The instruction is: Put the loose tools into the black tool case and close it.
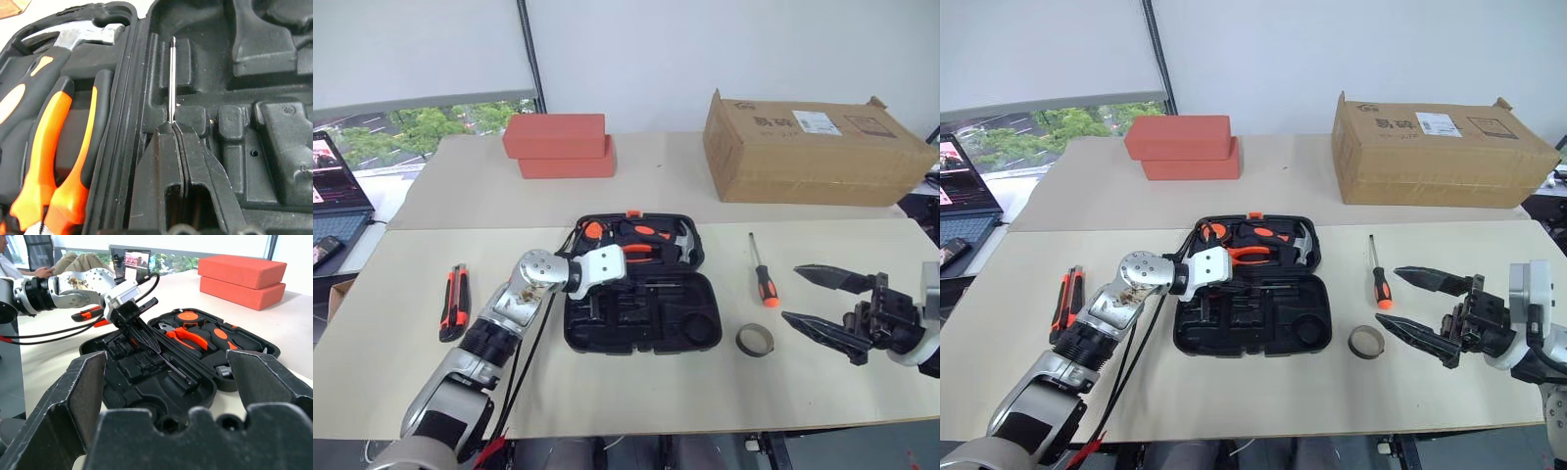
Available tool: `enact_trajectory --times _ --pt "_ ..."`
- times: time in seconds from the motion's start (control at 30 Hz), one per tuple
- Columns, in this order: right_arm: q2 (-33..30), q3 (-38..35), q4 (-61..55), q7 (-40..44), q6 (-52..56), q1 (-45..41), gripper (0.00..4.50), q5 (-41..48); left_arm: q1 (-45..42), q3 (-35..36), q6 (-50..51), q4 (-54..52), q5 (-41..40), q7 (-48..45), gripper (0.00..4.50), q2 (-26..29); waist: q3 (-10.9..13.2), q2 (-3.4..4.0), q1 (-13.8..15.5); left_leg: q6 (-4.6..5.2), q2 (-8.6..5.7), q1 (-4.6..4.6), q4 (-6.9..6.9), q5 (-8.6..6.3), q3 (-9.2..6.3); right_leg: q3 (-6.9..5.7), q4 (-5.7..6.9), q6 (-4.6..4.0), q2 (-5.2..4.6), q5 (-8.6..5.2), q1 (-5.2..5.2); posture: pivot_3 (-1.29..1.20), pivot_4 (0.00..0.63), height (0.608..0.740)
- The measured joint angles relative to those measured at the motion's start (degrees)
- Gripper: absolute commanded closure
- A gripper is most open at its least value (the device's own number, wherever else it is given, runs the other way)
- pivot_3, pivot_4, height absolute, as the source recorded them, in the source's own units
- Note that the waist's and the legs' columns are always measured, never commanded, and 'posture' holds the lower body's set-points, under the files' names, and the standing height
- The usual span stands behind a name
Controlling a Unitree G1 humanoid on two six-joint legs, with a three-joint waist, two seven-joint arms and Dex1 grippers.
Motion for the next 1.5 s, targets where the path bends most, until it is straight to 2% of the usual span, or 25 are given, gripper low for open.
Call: enact_trajectory --times 0.1,0.2,0.3,0.4,0.5,0.57,0.6,0.67,0.77,0.87,1.13,1.17,1.3,1.43,1.5 --pt "0.00 0.01 -0.02 -1.25 -0.26 0.10 0.00 -0.95 0.50 0.31 1.02 -0.26 0.03 1.04 4.45 -0.53 -0.17 -0.10 0.00 0.00 0.00 0.05 0.02 0.00 0.00 0.02 0.04 0.02 -0.01 0.00 0.03 0.00 0.150 0.711" --pt "0.10 0.83 -0.02 -5.70 -0.29 -0.39 0.00 -4.39 2.38 3.20 4.47 -1.18 -3.62 0.88 4.45 -1.67 -0.26 -0.05 -0.15 0.00 0.04 0.01 0.04 0.02 0.01 0.08 0.09 0.03 -0.03 -0.01 -0.06 0.00 0.150 0.711" --pt "1.23 3.37 -0.06 -14.63 0.81 -2.17 0.00 -9.78 4.19 6.61 8.41 -3.36 -9.49 -0.42 3.71 -2.52 -0.22 -0.12 -0.33 -0.09 0.08 -0.19 0.04 0.08 0.02 0.12 0.11 0.01 0.05 0.00 -0.28 0.00 0.150 0.711" --pt "2.63 7.02 0.02 -23.83 4.76 -5.10 0.00 -13.99 4.68 10.81 13.25 -9.26 -16.77 -2.65 2.65 -2.01 -0.21 -0.12 -0.35 -0.51 0.09 -0.30 0.04 0.33 0.04 0.09 0.11 -0.18 0.08 0.11 -0.37 0.00 0.150 0.711" --pt "2.50 11.37 0.03 -31.41 11.72 -8.66 0.00 -17.76 4.95 13.96 16.63 -15.71 -23.56 -7.08 1.59 1.50 -0.22 -0.11 -0.57 -0.62 0.09 -0.30 0.03 0.39 0.07 0.11 0.06 -0.23 0.10 0.12 -0.36 0.00 0.150 0.711" --pt "1.97 14.53 0.02 -34.73 18.10 -11.45 0.00 -18.65 5.19 15.41 18.84 -18.77 -26.85 -9.44 1.10 3.65 -0.22 -0.10 -0.56 -0.61 0.07 -0.30 0.02 0.38 0.06 0.10 0.04 -0.21 0.09 0.11 -0.35 0.00 0.150 0.711" --pt "1.98 16.41 0.03 -37.13 22.55 -13.63 0.00 -19.17 5.28 15.69 20.18 -20.22 -28.40 -10.69 0.54 4.98 -0.23 -0.09 -0.60 -0.60 0.06 -0.33 0.01 0.38 0.05 0.07 0.01 -0.17 0.09 0.09 -0.35 0.00 0.150 0.711" --pt "2.87 18.73 1.74 -41.04 27.85 -18.00 0.00 -20.50 6.03 15.64 20.86 -21.81 -29.15 -12.10 0.11 7.54 -0.21 -0.13 -0.57 -0.59 0.05 -0.38 0.02 0.37 0.05 0.02 0.00 -0.08 0.11 0.03 -0.37 0.00 0.150 0.711" --pt "3.08 21.69 6.09 -46.67 34.83 -22.17 0.00 -24.17 6.58 15.95 21.31 -24.47 -29.72 -13.34 0.04 11.16 -0.21 -0.13 -0.32 -0.57 0.04 -0.44 0.00 0.36 0.01 -0.03 -0.02 -0.09 0.09 0.03 -0.38 0.00 0.150 0.711" --pt "3.63 23.03 8.89 -48.84 38.29 -23.48 0.68 -25.63 7.16 16.79 21.87 -25.80 -30.29 -13.09 0.00 12.73 -0.21 -0.13 -0.22 -0.57 0.02 -0.59 0.00 0.36 0.01 -0.04 -0.06 -0.19 0.10 0.09 -0.47 0.00 0.150 0.711" --pt "3.52 23.74 9.84 -48.12 40.55 -25.46 3.38 -26.56 9.88 18.83 24.57 -29.96 -32.96 -11.90 0.00 15.25 -0.21 -0.13 -0.38 -0.58 0.03 -0.55 0.00 0.37 0.01 -0.03 -0.06 0.05 0.11 -0.04 -0.44 0.00 0.150 0.711" --pt "3.49 23.79 10.19 -48.12 40.53 -25.74 3.52 -26.80 10.25 19.31 24.83 -30.18 -33.35 -11.54 0.00 15.31 -0.21 -0.13 -0.37 -0.58 0.03 -0.53 0.00 0.37 0.01 -0.02 -0.05 0.05 0.11 -0.04 -0.43 0.00 0.150 0.711" --pt "3.51 23.34 12.27 -47.90 35.71 -26.75 3.52 -28.06 11.12 21.10 25.50 -30.73 -34.41 -9.63 0.00 15.47 -0.21 -0.13 -0.42 -0.58 0.02 -0.55 -0.01 0.37 0.01 0.00 -0.04 0.05 0.12 -0.04 -0.46 0.00 0.150 0.711" --pt "3.13 23.36 13.66 -41.98 21.22 -29.38 3.52 -29.45 14.09 24.32 26.49 -31.55 -35.01 -7.20 0.00 16.75 -0.19 -0.14 -1.29 -0.64 0.04 -0.53 -0.07 0.40 0.05 0.09 -0.06 0.06 0.19 -0.04 -0.51 0.00 0.150 0.711" --pt "3.25 23.51 13.75 -36.31 15.43 -31.15 3.52 -28.41 16.44 26.00 26.87 -32.74 -35.66 -6.12 0.00 17.15 -0.17 -0.17 -1.77 -0.66 0.09 -0.48 -0.10 0.41 0.07 0.14 -0.07 0.05 0.24 -0.04 -0.50 0.00 0.150 0.711"
